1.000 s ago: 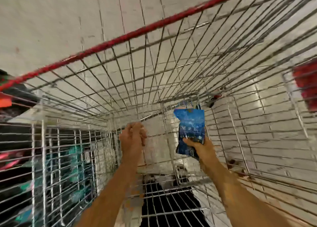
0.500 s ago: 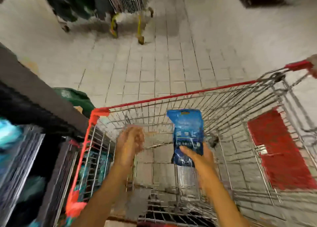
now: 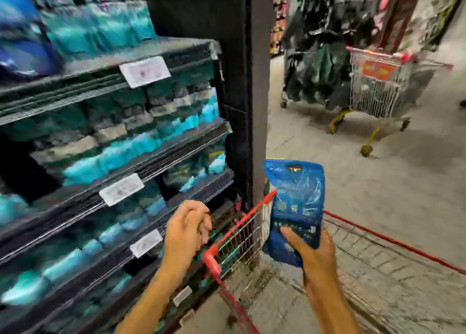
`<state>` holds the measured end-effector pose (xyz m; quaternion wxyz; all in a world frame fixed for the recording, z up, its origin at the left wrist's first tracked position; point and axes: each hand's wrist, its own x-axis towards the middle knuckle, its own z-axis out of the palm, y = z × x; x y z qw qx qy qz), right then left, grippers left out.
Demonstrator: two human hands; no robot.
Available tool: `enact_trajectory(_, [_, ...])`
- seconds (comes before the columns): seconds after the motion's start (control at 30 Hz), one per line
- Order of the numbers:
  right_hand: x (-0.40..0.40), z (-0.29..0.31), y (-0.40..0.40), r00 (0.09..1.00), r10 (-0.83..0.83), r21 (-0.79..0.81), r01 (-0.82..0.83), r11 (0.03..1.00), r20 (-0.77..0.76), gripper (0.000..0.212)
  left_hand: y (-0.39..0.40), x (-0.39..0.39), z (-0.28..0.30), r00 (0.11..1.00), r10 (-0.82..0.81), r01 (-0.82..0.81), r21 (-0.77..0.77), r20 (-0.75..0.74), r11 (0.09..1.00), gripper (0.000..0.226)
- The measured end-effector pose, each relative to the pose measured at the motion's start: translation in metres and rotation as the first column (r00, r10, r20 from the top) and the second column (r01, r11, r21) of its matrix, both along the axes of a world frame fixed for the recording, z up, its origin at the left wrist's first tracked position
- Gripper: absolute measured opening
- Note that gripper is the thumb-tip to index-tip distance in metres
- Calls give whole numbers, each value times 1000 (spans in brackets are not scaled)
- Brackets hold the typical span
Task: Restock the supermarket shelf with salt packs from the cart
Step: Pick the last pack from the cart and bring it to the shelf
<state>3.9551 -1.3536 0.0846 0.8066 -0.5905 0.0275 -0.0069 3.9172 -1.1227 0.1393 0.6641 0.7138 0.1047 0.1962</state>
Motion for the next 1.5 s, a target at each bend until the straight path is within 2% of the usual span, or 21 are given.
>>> enact_trajectory(0.17, [-9, 34, 81, 970, 209, -34, -206, 978, 123, 73, 72, -61, 38, 975, 205, -200, -58, 84, 978, 21])
enact_trajectory(0.23, [-13, 45, 116, 935, 304, -47, -301, 953, 181, 63, 98, -86, 52, 952, 282, -271, -102, 117, 957, 19])
enact_trajectory(0.37, [-29, 70, 188, 849, 456, -50, -460, 887, 267, 60, 153, -135, 76, 888, 416, -401, -113, 194, 909, 22])
enact_trajectory(0.47, [-45, 94, 235, 779, 534, -73, -543, 837, 328, 53, 188, -168, 92, 855, 455, -443, -107, 248, 890, 23])
enact_trajectory(0.63, [-56, 149, 289, 689, 601, -46, -641, 766, 405, 48, 227, -204, 110, 853, 420, -419, -71, 310, 905, 26])
enact_trajectory(0.73, [-46, 195, 314, 655, 582, -21, -655, 755, 483, 44, 238, -210, 118, 841, 423, -429, -60, 338, 901, 25])
enact_trajectory(0.9, [-2, 272, 350, 598, 562, -30, -669, 742, 572, 57, 250, -212, 125, 821, 436, -437, -85, 370, 895, 28])
enact_trajectory(1.03, [39, 318, 378, 622, 515, -84, -587, 805, 590, 45, 257, -205, 122, 796, 481, -470, -124, 369, 874, 26])
enact_trajectory(1.13, [60, 328, 400, 618, 530, -164, -549, 820, 581, 37, 261, -198, 116, 782, 512, -490, -156, 356, 857, 25])
enact_trajectory(1.2, [66, 325, 410, 602, 567, -204, -563, 801, 562, 39, 262, -194, 113, 781, 519, -489, -177, 347, 854, 20])
enact_trajectory(1.3, [72, 318, 416, 542, 632, -317, -565, 762, 554, 36, 263, -190, 108, 785, 521, -491, -177, 335, 853, 21])
enact_trajectory(1.4, [79, 317, 412, 475, 659, -440, -497, 748, 583, 33, 264, -186, 103, 778, 534, -509, -167, 330, 845, 22])
enact_trajectory(1.5, [80, 315, 409, 480, 637, -497, -399, 771, 603, 49, 264, -184, 98, 768, 555, -531, -166, 320, 831, 22])
